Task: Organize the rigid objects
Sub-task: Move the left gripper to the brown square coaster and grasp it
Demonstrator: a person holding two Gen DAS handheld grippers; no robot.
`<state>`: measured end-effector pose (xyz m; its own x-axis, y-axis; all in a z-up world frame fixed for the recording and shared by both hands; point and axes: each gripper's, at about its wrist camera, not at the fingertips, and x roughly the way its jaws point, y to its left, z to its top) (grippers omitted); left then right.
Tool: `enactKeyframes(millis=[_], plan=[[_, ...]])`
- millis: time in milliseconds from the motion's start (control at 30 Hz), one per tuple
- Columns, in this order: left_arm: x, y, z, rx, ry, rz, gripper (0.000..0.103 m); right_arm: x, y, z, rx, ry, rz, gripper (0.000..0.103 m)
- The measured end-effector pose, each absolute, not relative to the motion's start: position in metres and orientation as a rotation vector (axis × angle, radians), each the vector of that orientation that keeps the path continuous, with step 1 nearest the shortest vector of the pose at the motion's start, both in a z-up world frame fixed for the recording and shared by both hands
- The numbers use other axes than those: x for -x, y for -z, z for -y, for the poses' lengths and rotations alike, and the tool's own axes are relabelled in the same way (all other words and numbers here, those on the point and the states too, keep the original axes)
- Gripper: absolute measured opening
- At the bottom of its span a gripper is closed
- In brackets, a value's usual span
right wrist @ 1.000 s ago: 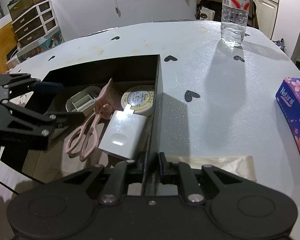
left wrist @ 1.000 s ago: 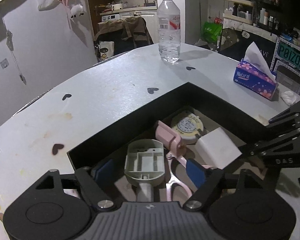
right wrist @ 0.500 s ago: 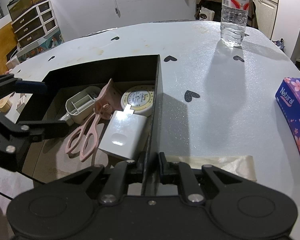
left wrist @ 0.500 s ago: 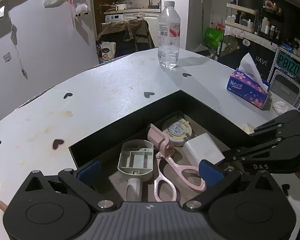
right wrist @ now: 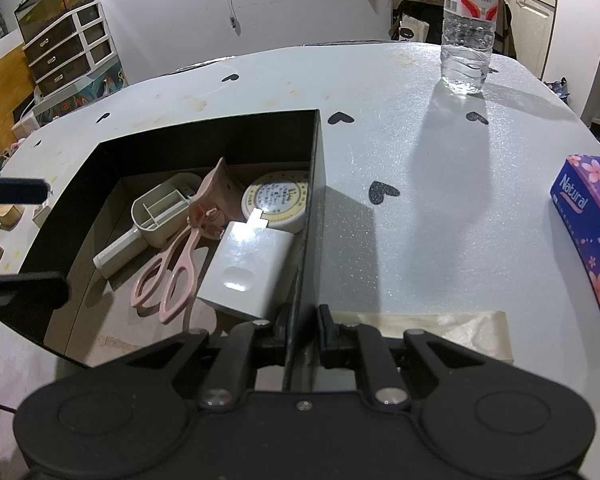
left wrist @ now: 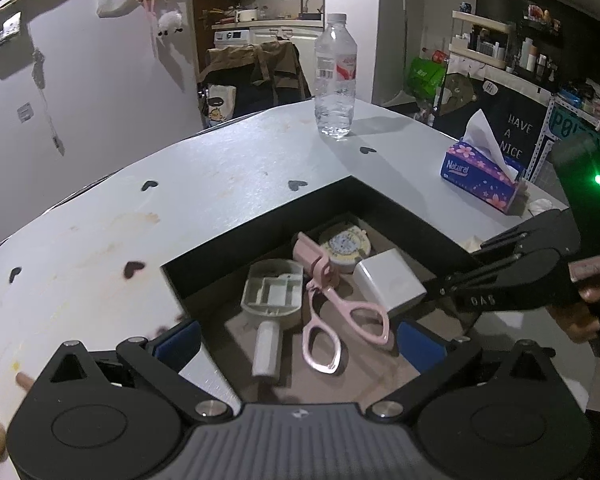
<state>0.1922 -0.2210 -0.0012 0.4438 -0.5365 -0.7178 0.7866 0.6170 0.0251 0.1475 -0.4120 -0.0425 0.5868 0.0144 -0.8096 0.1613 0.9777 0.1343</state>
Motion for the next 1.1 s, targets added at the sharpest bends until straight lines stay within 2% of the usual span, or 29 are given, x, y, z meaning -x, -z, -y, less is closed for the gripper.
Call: enactKeyframes(millis=[567, 1100], plan=[[-0.194, -0.009, 0.113, -0.196, 0.574, -0.745, 0.103, -0.148, 0.042, 0.412, -0.201, 0.085, -0.942, 0.014], [-0.212, 0.017, 0.007, -0.064, 0.172, -0.722, 0.103, -0.148, 0.041, 0.412, -0.204, 0.086, -0.940, 0.014]])
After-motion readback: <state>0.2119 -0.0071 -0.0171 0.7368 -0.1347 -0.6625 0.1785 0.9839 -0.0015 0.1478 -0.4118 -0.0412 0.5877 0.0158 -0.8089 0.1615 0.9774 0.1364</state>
